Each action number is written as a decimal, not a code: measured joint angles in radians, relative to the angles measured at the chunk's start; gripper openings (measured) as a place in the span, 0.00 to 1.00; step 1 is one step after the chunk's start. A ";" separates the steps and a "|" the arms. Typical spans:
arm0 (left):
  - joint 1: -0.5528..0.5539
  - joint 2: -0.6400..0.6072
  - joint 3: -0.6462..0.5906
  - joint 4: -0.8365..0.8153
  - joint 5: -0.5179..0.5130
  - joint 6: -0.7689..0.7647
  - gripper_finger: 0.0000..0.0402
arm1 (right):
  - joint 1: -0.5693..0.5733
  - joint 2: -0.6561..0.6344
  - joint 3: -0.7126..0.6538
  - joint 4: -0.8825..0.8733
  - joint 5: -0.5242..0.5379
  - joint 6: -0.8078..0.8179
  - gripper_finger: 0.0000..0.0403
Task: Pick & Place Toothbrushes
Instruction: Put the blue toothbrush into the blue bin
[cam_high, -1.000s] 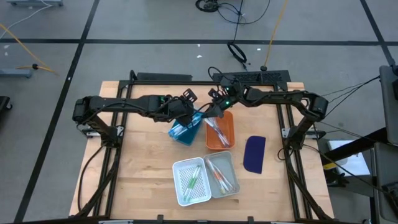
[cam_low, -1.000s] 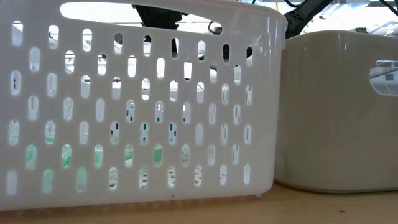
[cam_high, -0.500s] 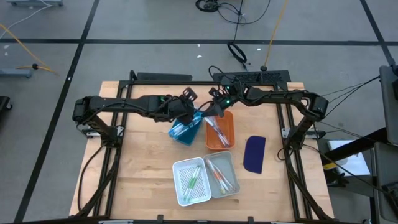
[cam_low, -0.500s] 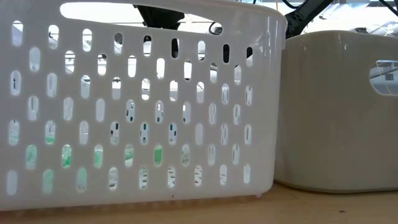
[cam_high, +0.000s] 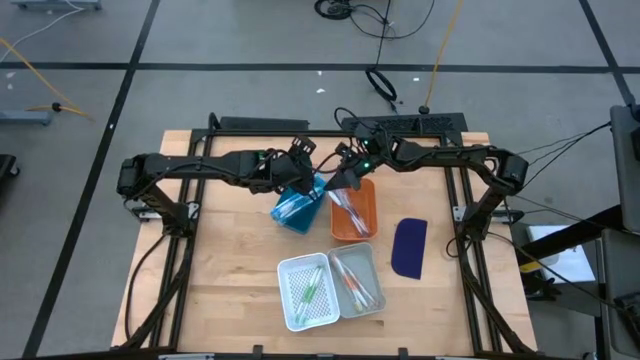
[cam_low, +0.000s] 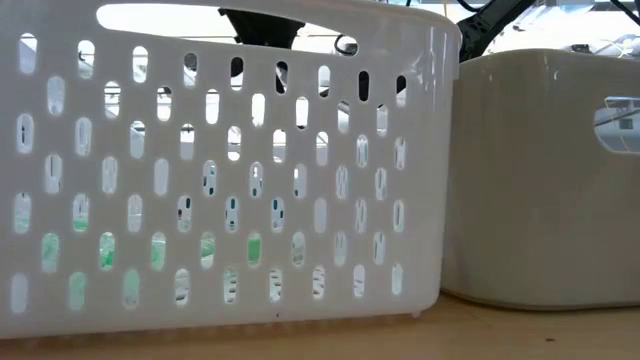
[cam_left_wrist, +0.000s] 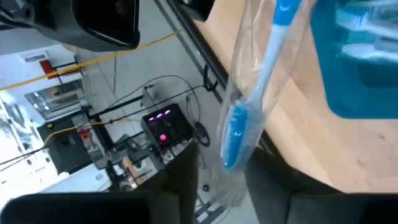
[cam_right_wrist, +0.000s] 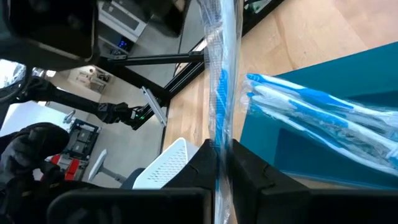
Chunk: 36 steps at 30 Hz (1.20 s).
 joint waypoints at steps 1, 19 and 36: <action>0.000 0.000 0.000 -0.003 0.007 -0.011 0.33 | 0.000 0.000 0.000 0.000 -0.001 0.000 0.03; 0.020 -0.052 -0.001 0.005 -0.120 -0.219 0.57 | -0.024 0.000 0.000 -0.010 0.062 0.000 0.03; 0.222 -0.210 0.000 -0.025 0.456 -1.110 0.49 | -0.023 0.000 0.000 0.205 0.316 0.032 0.03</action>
